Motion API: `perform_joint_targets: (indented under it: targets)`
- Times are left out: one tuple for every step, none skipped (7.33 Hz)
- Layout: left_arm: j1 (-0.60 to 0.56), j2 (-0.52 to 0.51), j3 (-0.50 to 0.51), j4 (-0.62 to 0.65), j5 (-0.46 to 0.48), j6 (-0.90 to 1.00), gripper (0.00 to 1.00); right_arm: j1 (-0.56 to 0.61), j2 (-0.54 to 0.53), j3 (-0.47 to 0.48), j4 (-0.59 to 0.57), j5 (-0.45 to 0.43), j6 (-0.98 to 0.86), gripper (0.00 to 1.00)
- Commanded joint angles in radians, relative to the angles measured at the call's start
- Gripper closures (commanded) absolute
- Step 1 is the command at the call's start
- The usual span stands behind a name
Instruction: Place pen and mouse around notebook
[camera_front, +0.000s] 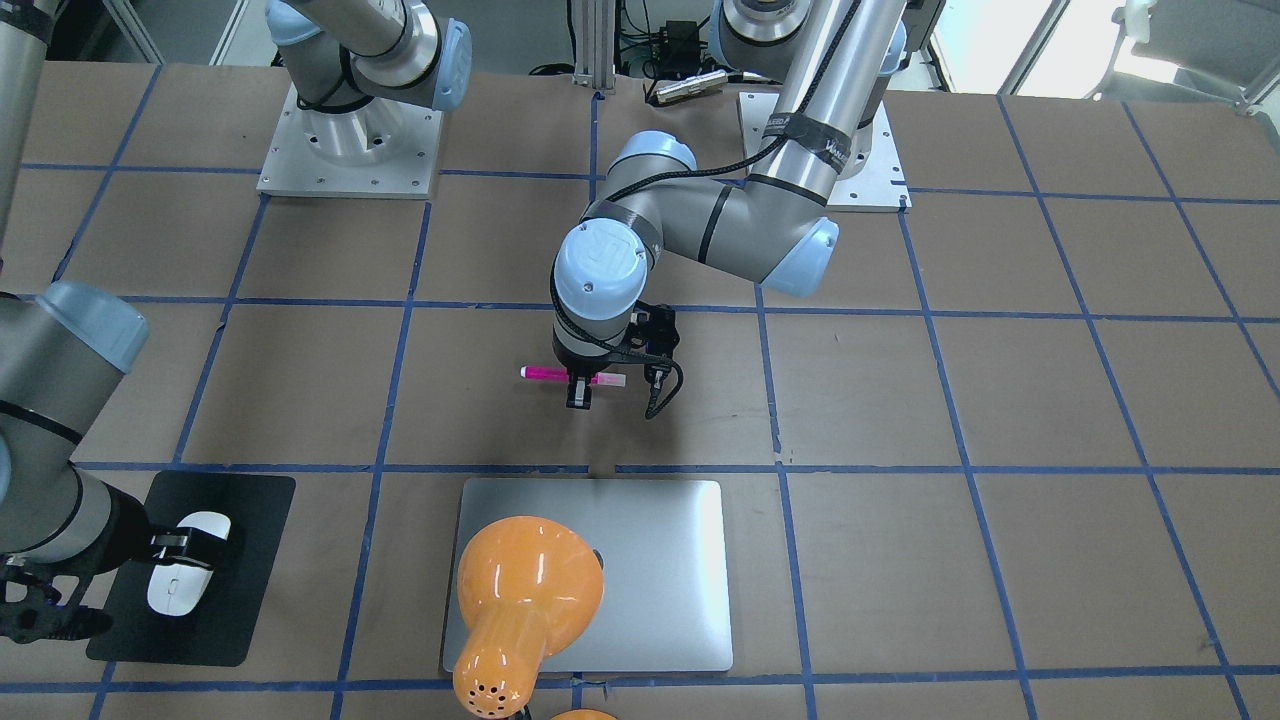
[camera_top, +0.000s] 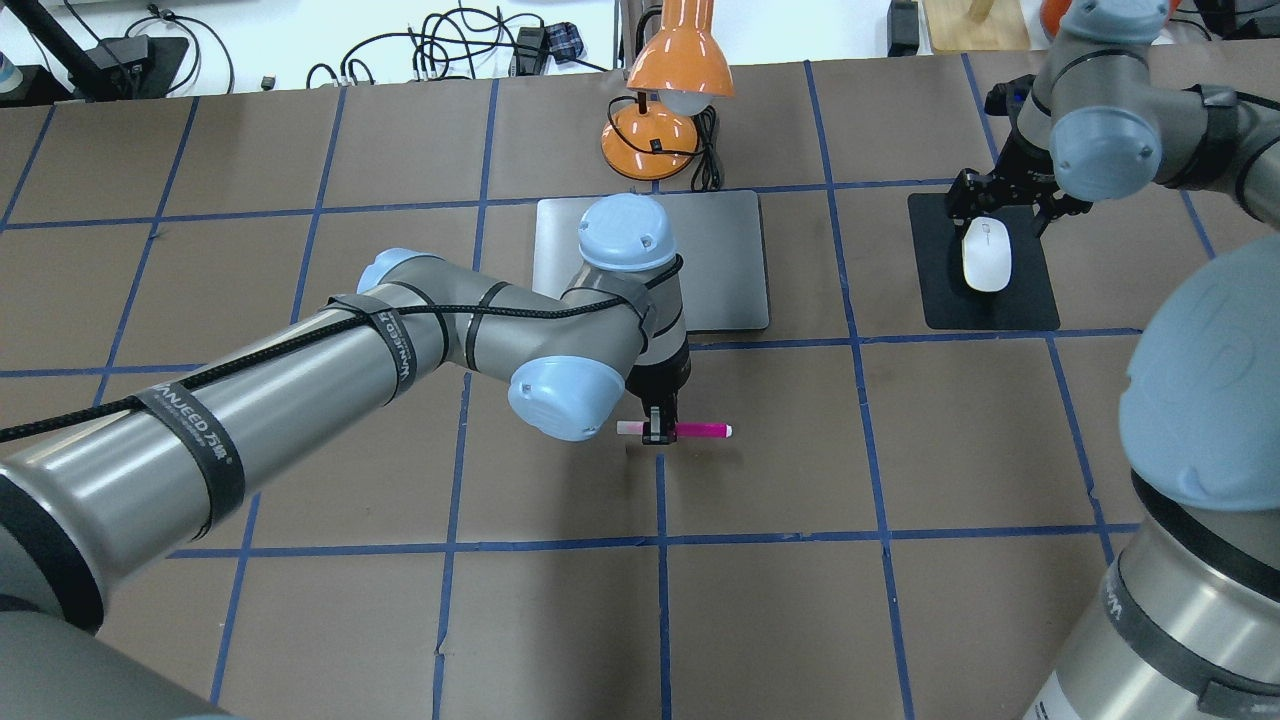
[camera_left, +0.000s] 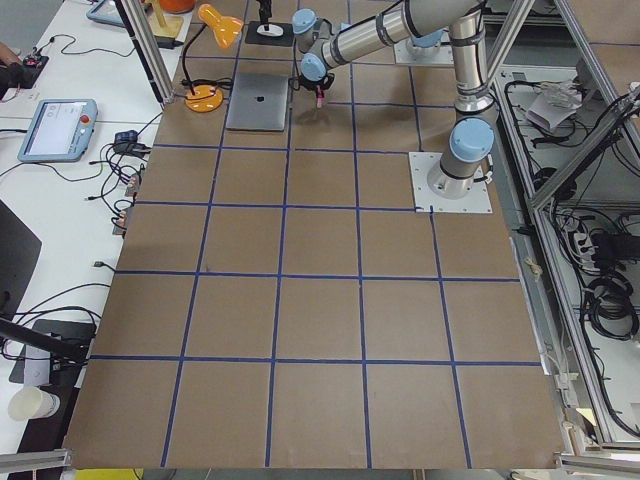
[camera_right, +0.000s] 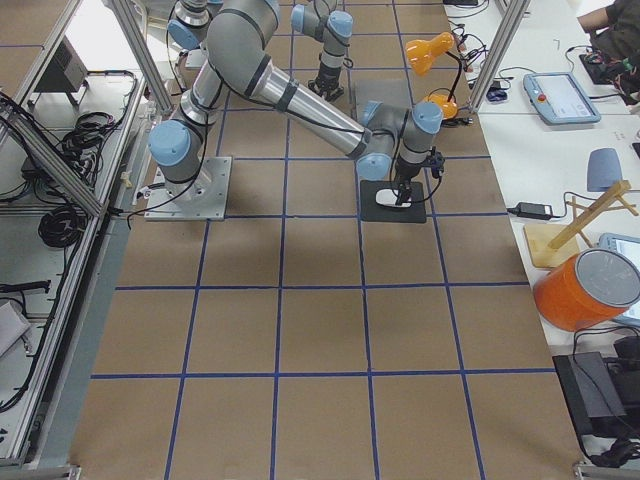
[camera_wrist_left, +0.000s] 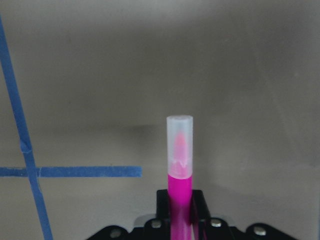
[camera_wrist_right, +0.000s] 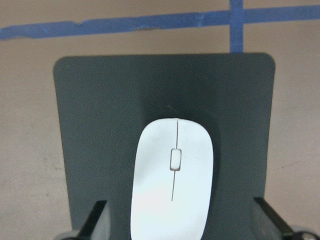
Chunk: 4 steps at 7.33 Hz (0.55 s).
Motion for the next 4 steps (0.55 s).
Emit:
perform_joint_targets:
  targets:
    - [-0.001,0.025,-0.080,0.087,0.001,0.011,1.00,0.019,-0.087,-0.042,0.119,0.002,0.006,0.00]
    - [0.003,0.022,-0.074,0.087,0.000,0.011,0.64,0.048,-0.139,-0.065,0.202,0.001,0.012,0.00]
    - [0.005,0.030,-0.074,0.081,0.009,0.011,0.01,0.072,-0.215,-0.065,0.262,0.001,0.048,0.00]
    - [0.005,0.031,-0.071,0.081,0.009,0.011,0.00,0.112,-0.283,-0.059,0.314,0.001,0.087,0.00]
